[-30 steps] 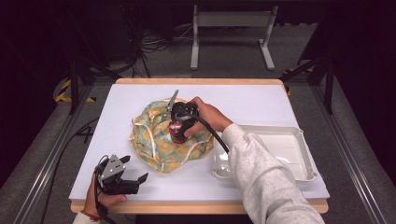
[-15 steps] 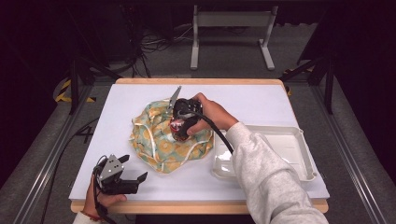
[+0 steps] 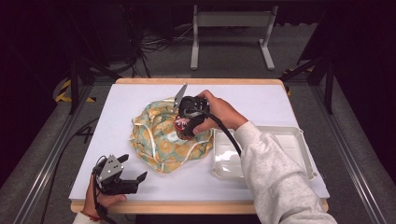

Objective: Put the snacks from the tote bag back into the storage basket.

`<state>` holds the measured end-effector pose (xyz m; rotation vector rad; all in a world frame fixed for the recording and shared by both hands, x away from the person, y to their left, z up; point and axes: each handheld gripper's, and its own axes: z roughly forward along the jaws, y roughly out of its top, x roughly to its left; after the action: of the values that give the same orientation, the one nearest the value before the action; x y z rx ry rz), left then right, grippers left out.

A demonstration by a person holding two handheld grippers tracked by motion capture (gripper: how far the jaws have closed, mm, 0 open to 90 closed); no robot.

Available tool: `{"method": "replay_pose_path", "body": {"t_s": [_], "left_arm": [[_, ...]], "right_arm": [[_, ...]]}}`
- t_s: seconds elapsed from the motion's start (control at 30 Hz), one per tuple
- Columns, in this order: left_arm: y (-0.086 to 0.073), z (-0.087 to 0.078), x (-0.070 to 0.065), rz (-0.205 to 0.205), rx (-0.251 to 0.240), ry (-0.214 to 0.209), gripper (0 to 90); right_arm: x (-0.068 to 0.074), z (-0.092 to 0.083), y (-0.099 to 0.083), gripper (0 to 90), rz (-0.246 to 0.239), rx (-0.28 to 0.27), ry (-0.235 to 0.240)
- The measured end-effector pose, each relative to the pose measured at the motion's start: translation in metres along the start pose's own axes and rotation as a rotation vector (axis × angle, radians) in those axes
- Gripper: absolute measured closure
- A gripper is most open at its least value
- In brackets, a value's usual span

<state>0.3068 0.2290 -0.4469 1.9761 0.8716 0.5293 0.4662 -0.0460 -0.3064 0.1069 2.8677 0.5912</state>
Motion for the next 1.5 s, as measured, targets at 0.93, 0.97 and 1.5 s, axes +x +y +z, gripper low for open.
{"method": "replay_pose_path", "body": {"t_s": [0.93,0.97,1.5], "left_arm": [[0.000,0.001,0.001,-0.003,0.009,0.002,8.6],[0.000,0.001,0.000,-0.005,0.006,0.001,8.6],[0.000,0.002,-0.001,0.009,0.018,-0.001,8.6]], "right_arm": [[0.018,-0.053,-0.045,23.8,0.001,0.013,-0.035],[0.018,-0.054,-0.046,23.8,-0.001,0.015,-0.035],[0.022,-0.068,-0.073,23.8,0.025,0.028,-0.036]]}}
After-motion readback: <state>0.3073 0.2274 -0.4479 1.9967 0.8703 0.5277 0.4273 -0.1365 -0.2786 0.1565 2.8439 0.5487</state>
